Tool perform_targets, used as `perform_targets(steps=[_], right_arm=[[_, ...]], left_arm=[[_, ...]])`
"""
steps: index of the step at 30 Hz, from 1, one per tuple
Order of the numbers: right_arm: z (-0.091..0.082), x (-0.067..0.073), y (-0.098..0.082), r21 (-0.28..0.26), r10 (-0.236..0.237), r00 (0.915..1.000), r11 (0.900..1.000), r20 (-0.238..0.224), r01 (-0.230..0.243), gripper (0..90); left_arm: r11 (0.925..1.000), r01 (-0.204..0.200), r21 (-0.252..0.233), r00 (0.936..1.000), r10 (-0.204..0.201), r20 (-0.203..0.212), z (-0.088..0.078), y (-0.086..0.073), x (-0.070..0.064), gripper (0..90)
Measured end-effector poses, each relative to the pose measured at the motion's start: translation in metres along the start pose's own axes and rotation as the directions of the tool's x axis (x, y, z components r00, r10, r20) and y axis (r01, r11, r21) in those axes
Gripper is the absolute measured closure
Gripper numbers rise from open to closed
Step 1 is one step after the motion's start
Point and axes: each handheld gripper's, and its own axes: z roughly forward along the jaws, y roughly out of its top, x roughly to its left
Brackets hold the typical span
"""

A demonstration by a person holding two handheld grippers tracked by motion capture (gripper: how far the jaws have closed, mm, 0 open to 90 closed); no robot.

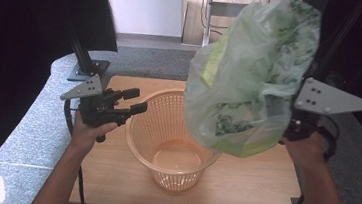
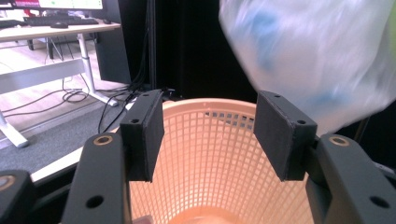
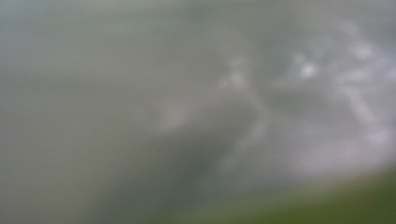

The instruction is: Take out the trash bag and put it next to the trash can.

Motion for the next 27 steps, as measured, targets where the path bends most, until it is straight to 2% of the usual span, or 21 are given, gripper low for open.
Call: perform_targets(steps=[7, 11, 14, 19, 27], right_arm=[[-0.029, -0.003, 0.020, -0.010, -0.018, 0.9987, 1.000, 0.047, 0.019, 88.7], [-0.038, -0.004, 0.017, 0.028, -0.026, 0.9972, 0.999, 0.070, 0.024, 88.7], [-0.044, -0.007, 0.005, 0.068, -0.031, 0.9951, 0.997, 0.094, 0.024, 88.7], [-0.057, -0.016, -0.023, 0.097, 0.004, 0.9927, 0.995, 0.121, -0.016, 88.7], [-0.057, -0.024, -0.077, 0.123, 0.091, 0.9862, 0.986, 0.139, -0.108, 88.6]], left_arm=[[0.9996, 0.025, 0.012, 0.9996, -0.025, -0.012, -0.005, -0.009, 0.006, 43.2], [0.9993, 0.034, 0.016, 0.9992, -0.034, -0.023, -0.008, -0.012, 0.009, 43.2], [0.9992, 0.036, 0.016, 0.9990, -0.035, -0.029, -0.009, -0.013, 0.010, 43.2], [0.9992, 0.035, 0.020, 0.9990, -0.035, -0.029, -0.009, -0.013, 0.010, 43.2], [0.9991, 0.032, 0.029, 0.9991, -0.031, -0.031, -0.009, -0.015, 0.008, 42.9]])
